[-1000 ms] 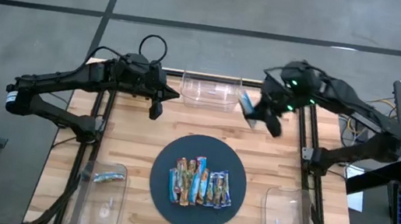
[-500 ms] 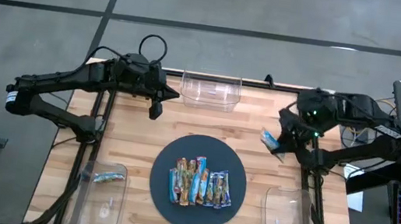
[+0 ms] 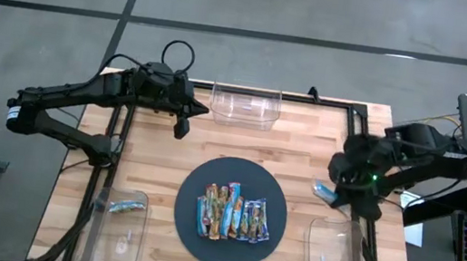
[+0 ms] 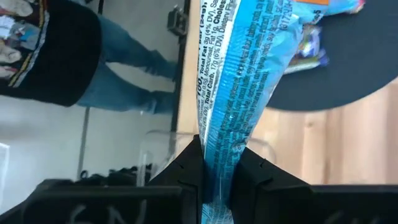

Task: Pick and place Granola Bars by type
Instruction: Put the yellow granola bar into the bottom right transparent bin

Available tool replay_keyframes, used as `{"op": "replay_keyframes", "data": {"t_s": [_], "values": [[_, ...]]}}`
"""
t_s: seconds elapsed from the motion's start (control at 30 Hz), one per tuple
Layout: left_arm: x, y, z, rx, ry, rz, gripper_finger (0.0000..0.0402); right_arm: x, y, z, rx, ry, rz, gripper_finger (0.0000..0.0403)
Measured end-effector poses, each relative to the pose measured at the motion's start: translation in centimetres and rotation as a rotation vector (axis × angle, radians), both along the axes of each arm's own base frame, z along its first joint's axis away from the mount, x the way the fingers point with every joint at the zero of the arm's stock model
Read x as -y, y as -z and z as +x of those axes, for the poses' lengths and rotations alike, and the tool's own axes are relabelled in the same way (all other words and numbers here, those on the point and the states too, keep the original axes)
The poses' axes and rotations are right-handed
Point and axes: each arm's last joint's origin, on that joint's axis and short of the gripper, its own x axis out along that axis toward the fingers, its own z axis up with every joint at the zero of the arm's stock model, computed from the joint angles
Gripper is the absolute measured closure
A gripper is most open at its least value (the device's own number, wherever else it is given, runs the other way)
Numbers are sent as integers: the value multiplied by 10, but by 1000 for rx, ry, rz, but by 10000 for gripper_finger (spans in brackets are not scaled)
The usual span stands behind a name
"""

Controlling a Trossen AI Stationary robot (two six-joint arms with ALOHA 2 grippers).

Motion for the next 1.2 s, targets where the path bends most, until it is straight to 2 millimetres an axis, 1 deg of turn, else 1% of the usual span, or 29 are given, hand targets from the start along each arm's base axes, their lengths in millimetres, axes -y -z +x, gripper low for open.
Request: {"op": "replay_keyframes", "data": {"t_s": [0.23, 0.5, 0.83, 1.0, 1.2], "values": [[0, 0, 0, 0, 0, 0, 401, -23, 6, -7, -80, 32, -33, 365], [0, 0, 0, -1, 1, 2, 401, -48, 23, -15, -182, 64, -60, 365], [0, 0, 0, -1, 2, 2, 401, -75, 60, -30, -326, 41, -134, 364], [0, 0, 0, 0, 2, 2, 401, -81, 80, -35, -403, 58, -174, 364], [0, 0, 0, 0, 3, 3, 401, -85, 100, -40, -452, 43, -223, 364]]}}
